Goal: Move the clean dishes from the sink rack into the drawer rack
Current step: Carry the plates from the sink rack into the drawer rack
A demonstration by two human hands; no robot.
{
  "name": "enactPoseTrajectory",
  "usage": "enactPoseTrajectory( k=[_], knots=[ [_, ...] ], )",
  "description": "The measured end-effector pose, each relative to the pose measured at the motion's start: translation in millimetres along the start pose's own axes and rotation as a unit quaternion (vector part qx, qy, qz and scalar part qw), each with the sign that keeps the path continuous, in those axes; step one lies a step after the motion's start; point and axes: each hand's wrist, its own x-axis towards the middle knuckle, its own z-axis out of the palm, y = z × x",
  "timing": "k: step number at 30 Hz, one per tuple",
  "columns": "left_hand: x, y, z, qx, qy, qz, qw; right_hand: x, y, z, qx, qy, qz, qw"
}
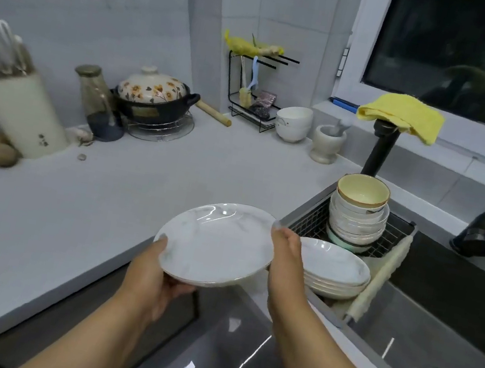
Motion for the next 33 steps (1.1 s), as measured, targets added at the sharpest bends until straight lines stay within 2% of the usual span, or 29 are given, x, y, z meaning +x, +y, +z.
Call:
enactPoseTrajectory(
  k=[7, 10, 17, 24, 28, 33],
  knots=[
    [-66, 9, -121, -0.036, 0.080, 0.037, 0.995, -83, 20, 83, 0.053, -0.128, 0.075, 0.988],
    [-103, 10, -179, -0.067, 0.125, 0.048, 0.989, -132, 28, 123, 0.040, -0.204, 0.110, 0.972],
    [-202, 4, -319, -0.063, 0.227, 0.078, 0.969, -247, 74, 215, 0.000, -0.297, 0.165, 0.941],
    [-290, -32, -453, -0.071, 0.423, 0.070, 0.900, -355, 128, 286, -0.064, -0.386, 0.203, 0.897],
    [-333, -53, -504, -0.051, 0.496, 0.063, 0.865, -404, 163, 319, -0.102, -0.432, 0.242, 0.863],
    [-372, -85, -554, 0.003, 0.545, 0.044, 0.838, -453, 213, 363, -0.161, -0.470, 0.276, 0.823]
  ],
)
